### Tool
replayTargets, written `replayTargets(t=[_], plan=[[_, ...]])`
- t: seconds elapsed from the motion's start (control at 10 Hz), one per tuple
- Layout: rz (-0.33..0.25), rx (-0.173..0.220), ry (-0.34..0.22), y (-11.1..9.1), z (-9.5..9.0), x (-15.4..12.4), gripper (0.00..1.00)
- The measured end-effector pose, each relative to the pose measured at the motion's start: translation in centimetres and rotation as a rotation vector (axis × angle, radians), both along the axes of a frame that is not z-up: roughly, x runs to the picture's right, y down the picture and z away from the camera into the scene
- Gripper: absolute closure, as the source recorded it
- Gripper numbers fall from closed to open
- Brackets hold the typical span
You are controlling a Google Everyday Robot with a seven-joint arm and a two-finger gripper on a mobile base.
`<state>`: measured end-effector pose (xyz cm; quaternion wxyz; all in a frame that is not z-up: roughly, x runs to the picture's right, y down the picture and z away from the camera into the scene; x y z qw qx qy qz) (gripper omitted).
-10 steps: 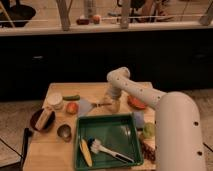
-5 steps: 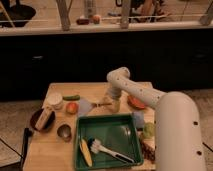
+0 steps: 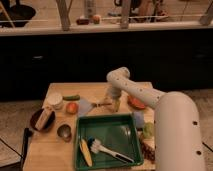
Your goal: Place fork in metal cup
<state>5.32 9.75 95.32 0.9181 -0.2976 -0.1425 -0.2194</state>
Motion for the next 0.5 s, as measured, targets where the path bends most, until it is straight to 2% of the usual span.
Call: replayTargets(t=[0.5], plan=[[-0.014,-0.026,-0.047,0.2,0.1,-1.5,0.20]])
